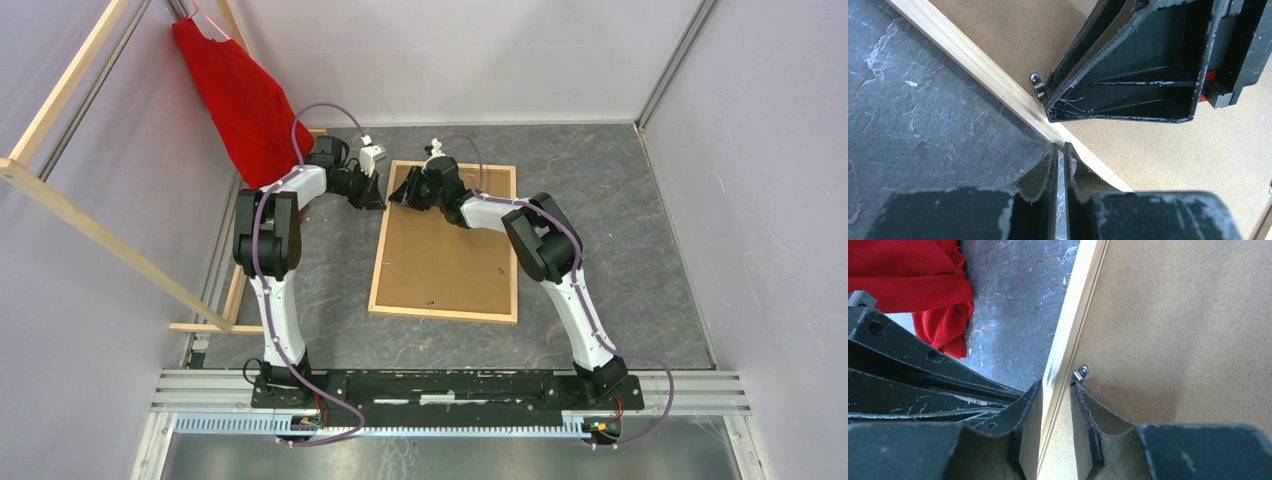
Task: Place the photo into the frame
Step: Install the photo frame at the center of the board.
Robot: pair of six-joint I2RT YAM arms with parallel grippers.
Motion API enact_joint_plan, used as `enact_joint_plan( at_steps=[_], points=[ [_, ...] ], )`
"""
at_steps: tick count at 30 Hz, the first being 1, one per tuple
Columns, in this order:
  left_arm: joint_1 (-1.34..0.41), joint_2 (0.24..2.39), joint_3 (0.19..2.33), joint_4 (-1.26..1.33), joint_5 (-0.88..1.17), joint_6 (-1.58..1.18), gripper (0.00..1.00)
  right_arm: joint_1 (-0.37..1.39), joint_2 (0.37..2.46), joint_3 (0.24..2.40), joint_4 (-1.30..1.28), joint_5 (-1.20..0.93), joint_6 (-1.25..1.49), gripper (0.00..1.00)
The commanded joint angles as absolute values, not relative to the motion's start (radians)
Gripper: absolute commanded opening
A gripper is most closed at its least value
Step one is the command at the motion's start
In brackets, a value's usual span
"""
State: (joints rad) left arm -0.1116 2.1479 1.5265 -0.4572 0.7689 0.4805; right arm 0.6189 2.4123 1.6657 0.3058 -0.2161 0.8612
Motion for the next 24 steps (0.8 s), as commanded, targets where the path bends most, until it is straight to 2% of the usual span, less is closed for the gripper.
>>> enact_joint_plan(
  at_steps=[1,11,19,24],
  points=[
    [-0.149,2.183,1.475,-0.606,0.753,0.523,0.13,0.626,2.453,1.687,0.284,-0.170,0.876,0.33],
    [-0.155,2.186,1.475,-0.606,0.750,0.532,0.12,0.628,2.480,1.714,0.300,-0.186,0.895,0.32],
    [-0.158,2.185,1.474,-0.606,0.746,0.536,0.12,0.615,2.494,1.730,0.354,-0.314,0.878,0.33],
    [-0.158,2.178,1.469,-0.606,0.738,0.545,0.12,0.565,2.421,1.679,0.365,-0.345,0.809,0.35]
  ],
)
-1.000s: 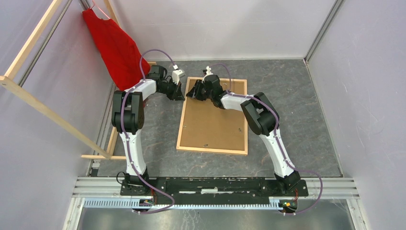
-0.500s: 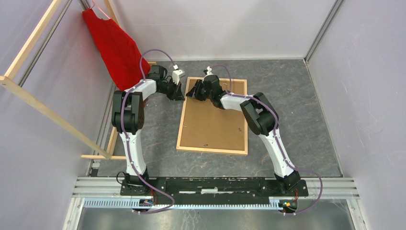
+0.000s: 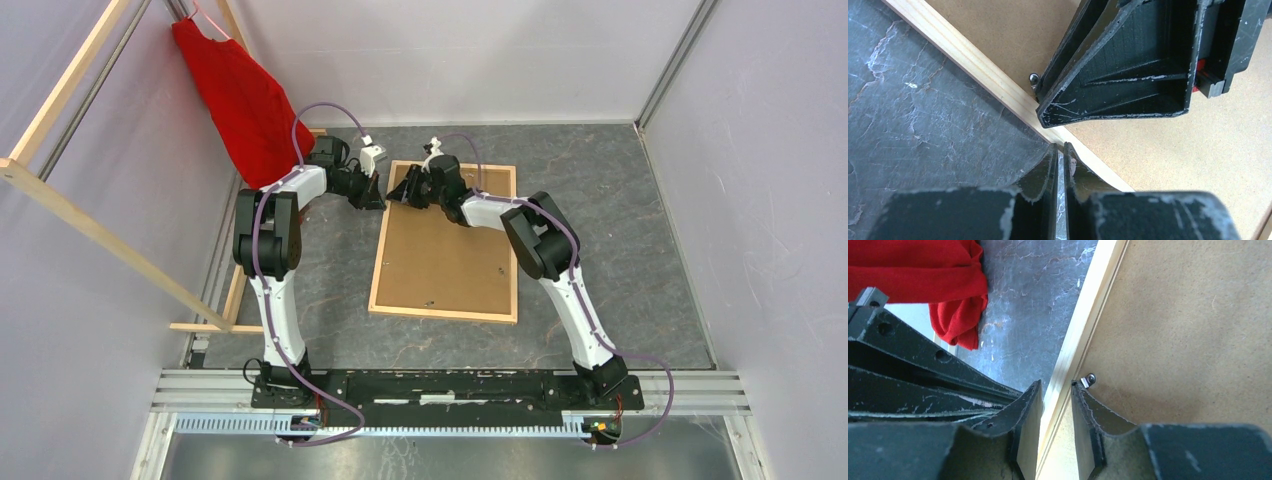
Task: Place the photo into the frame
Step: Install the photo frame at the center of the board.
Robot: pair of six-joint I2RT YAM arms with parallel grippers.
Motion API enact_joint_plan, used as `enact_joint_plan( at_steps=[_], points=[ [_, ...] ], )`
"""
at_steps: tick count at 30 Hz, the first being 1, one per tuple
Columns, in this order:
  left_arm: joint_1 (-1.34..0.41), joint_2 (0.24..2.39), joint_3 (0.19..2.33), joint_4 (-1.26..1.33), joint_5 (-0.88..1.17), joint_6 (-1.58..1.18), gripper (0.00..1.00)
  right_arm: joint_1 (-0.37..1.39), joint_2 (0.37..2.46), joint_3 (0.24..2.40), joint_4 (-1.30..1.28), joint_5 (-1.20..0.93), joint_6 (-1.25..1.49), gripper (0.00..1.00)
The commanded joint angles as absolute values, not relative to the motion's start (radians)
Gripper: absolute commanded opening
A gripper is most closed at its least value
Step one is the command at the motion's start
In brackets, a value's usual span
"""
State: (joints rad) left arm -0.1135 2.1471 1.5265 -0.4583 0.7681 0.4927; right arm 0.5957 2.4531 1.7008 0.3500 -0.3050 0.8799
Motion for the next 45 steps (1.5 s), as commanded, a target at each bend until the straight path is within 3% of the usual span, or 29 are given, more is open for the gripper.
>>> enact_joint_plan(
  at_steps=[1,15,45],
  points=[
    [-0.158,2.179,1.469,-0.606,0.738,0.545,0.12,0.557,2.411,1.679,0.365,-0.354,0.800,0.35],
    [-0.158,2.182,1.470,-0.606,0.732,0.545,0.11,0.521,2.471,1.756,0.308,-0.451,0.771,0.39],
    [-0.161,2.183,1.473,-0.606,0.742,0.549,0.10,0.580,2.510,1.821,0.243,-0.398,0.765,0.37]
  ],
)
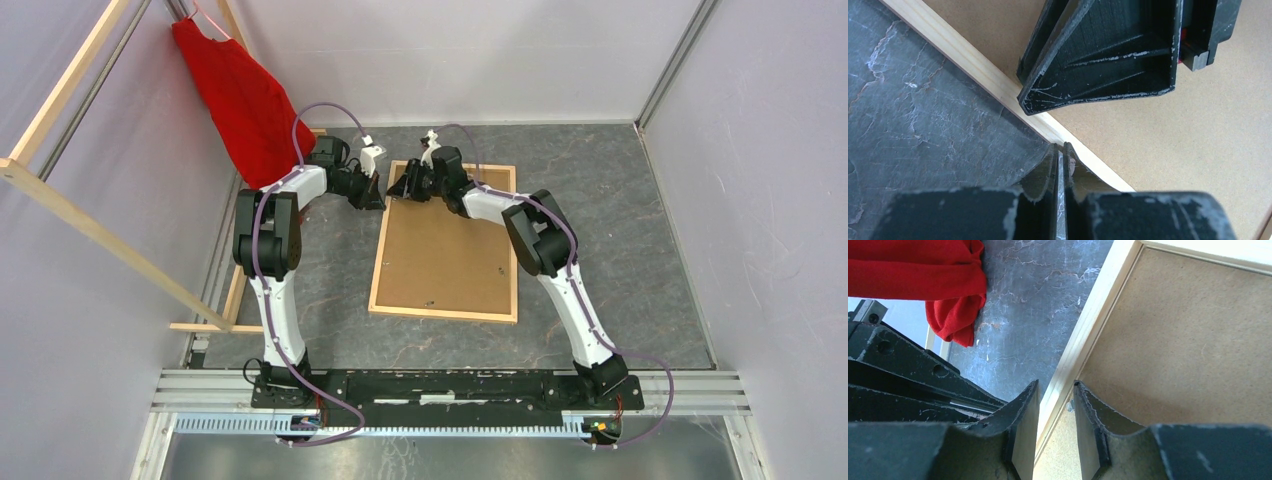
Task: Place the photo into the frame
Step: Install the photo frame at the center of the board.
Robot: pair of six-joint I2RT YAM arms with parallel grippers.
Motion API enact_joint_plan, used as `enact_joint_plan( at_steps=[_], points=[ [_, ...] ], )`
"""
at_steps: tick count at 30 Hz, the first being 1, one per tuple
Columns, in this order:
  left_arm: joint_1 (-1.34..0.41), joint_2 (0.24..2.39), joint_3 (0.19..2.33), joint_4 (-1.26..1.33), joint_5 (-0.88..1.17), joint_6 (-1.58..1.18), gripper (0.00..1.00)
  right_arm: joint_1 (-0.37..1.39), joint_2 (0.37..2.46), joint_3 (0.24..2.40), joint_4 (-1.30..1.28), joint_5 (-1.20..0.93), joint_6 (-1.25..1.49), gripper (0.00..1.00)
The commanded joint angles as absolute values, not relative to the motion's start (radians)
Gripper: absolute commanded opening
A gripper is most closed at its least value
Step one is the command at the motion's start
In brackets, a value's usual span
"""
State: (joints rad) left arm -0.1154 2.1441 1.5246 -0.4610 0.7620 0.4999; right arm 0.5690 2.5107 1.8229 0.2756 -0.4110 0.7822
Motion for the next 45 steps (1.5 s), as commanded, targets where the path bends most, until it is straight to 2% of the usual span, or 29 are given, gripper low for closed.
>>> enact_joint_plan(
  at_steps=[1,8,12,25,45],
  points=[
    [-0.161,2.182,1.469,-0.606,0.741,0.550,0.10,0.576,2.489,1.795,0.247,-0.386,0.757,0.37],
    [-0.161,2.180,1.464,-0.606,0.733,0.558,0.10,0.565,2.366,1.612,0.264,-0.310,0.725,0.44],
    [-0.161,2.181,1.465,-0.606,0.736,0.556,0.10,0.581,2.367,1.606,0.262,-0.313,0.728,0.46],
    [-0.162,2.174,1.465,-0.606,0.744,0.555,0.09,0.620,2.352,1.569,0.252,-0.286,0.742,0.47],
    [-0.164,2.175,1.462,-0.606,0.753,0.558,0.09,0.623,2.425,1.718,0.167,-0.219,0.696,0.46]
  ],
)
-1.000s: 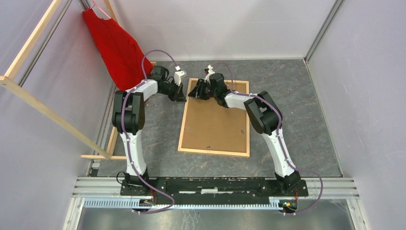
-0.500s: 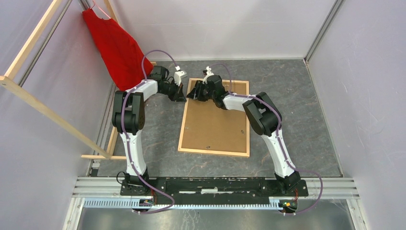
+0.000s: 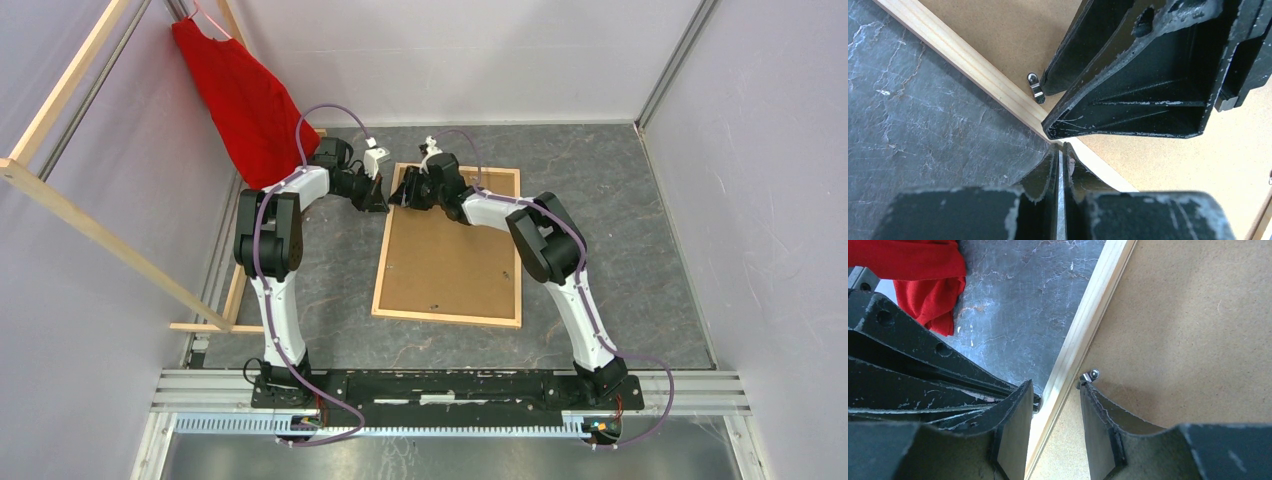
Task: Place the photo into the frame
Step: Install the photo frame at the center of the board.
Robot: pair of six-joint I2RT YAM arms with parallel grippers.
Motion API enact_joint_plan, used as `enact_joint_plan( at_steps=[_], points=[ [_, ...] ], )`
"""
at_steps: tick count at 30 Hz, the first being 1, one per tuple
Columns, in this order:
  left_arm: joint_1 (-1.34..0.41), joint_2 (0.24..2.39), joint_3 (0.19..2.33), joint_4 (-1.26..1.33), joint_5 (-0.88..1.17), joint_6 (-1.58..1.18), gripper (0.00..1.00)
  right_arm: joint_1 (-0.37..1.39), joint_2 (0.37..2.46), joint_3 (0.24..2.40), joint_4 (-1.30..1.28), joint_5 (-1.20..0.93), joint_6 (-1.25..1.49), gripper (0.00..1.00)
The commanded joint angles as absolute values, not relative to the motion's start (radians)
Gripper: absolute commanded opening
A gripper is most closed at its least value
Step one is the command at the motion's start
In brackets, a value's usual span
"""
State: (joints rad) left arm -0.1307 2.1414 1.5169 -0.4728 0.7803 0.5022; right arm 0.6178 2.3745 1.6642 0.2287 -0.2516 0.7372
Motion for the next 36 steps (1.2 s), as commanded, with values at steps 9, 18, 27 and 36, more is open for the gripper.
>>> enact_joint_plan(
  at_steps=[9,18,27,36],
  points=[
    [-0.167,2.171,1.455,-0.606,0.753,0.567,0.09,0.619,2.474,1.766,0.221,-0.321,0.711,0.46],
    [-0.170,2.169,1.450,-0.606,0.750,0.571,0.08,0.611,2.376,1.601,0.364,-0.286,0.801,0.46],
    [-0.169,2.164,1.440,-0.606,0.744,0.581,0.08,0.658,2.231,1.452,0.321,-0.145,0.784,0.49],
    [-0.169,2.154,1.432,-0.606,0.748,0.584,0.08,0.677,2.294,1.512,0.294,-0.087,0.808,0.48]
  ],
)
